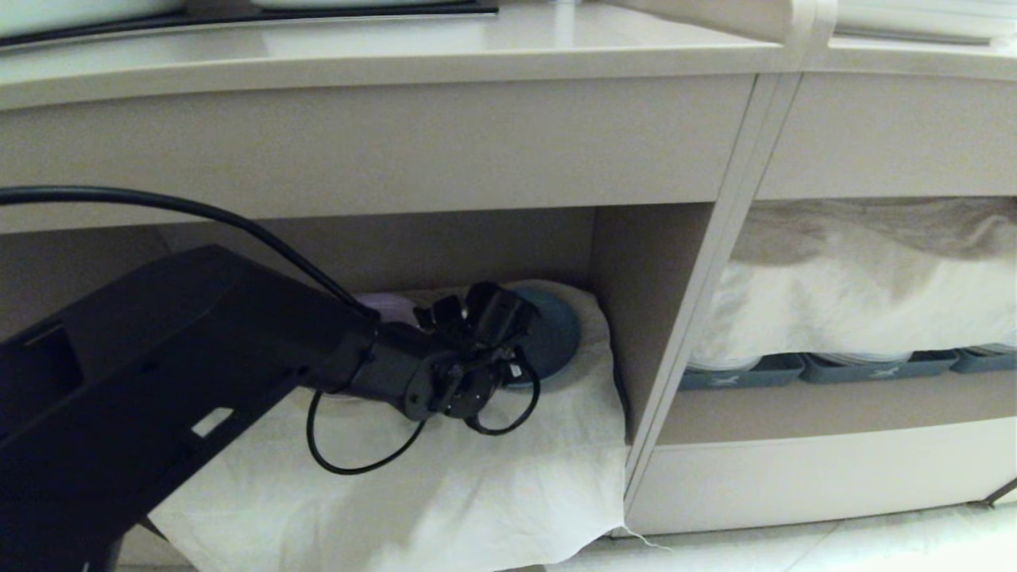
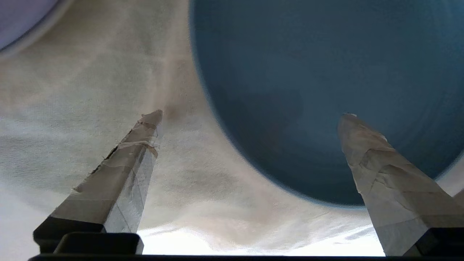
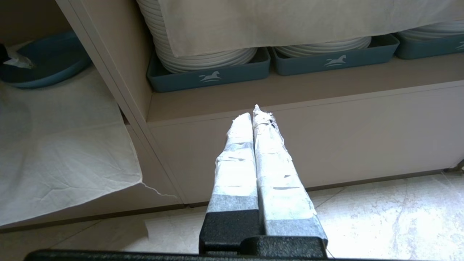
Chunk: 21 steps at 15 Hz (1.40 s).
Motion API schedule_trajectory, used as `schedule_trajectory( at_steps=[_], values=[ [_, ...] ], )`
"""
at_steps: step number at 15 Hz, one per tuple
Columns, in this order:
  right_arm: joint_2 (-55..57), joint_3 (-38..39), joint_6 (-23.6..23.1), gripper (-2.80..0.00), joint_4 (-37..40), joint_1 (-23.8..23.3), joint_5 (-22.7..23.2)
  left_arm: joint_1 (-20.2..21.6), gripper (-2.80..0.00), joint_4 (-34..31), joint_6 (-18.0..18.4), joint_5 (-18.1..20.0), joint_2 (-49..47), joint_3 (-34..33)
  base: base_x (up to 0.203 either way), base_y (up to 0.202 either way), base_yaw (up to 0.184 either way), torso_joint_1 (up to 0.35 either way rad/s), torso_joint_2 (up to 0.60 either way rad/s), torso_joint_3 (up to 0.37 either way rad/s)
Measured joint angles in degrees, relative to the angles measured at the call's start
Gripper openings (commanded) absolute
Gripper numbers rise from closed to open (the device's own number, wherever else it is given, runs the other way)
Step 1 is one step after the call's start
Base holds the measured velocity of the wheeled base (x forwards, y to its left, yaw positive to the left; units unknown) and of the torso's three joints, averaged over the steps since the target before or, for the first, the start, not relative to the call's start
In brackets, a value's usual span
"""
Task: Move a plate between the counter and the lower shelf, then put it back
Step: Pick up the plate in the cupboard
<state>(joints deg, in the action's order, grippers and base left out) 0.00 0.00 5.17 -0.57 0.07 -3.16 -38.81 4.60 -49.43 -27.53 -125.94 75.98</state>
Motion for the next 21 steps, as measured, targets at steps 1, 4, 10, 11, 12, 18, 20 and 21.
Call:
schedule_trajectory(
  at_steps=[1, 4, 10, 11, 12, 18, 20, 21],
  values=[
    [0.00, 0.00, 0.00, -2.80, 0.00, 0.00, 0.00, 0.09, 0.00, -0.03, -0.22, -0.01, -0.18, 0.44, 0.000, 0.000, 0.000, 0.000, 0.00, 0.000],
    [0.00, 0.00, 0.00, -2.80, -0.02, 0.00, 0.02, 0.23, 0.00, -0.09, -0.37, -0.13, -0.60, 0.81, 0.000, 0.000, 0.000, 0.000, 0.00, 0.000],
    [0.00, 0.00, 0.00, -2.80, 0.00, 0.00, 0.02, 0.23, -2.80, -0.07, -0.48, -0.72, -1.23, 1.07, 0.000, 0.000, 0.000, 0.000, 0.00, 0.000],
    [0.00, 0.00, 0.01, -2.80, 0.00, 0.00, 0.02, 0.23, -2.80, -0.09, -0.54, -0.72, -1.29, 1.17, 0.000, 0.000, 0.000, 0.000, 0.00, 0.000],
    [0.00, 0.00, 0.00, -2.80, -0.02, 0.00, 0.00, 0.23, -2.80, -0.07, -0.52, -0.69, -1.35, 1.28, 0.000, 0.000, 0.000, 0.000, 0.00, 0.000],
    [0.00, 0.00, 0.00, -2.80, -0.04, 0.00, 0.02, 0.20, -2.80, -0.06, -0.40, -0.78, -1.60, 1.53, 0.000, 0.000, 0.000, 0.000, 0.00, 0.000],
    [0.00, 0.00, -0.01, -2.80, -0.02, 0.00, 0.00, 0.23, -2.80, -0.11, -0.38, -0.78, -1.57, 1.56, 0.000, 0.000, 0.000, 0.000, 0.00, 0.000],
    [0.00, 0.00, 0.00, -2.80, 0.00, 0.00, 0.02, 0.23, -2.80, -0.17, -0.37, -0.80, -1.57, 1.56, 0.000, 0.000, 0.000, 0.000, 0.00, 0.000]
  ],
)
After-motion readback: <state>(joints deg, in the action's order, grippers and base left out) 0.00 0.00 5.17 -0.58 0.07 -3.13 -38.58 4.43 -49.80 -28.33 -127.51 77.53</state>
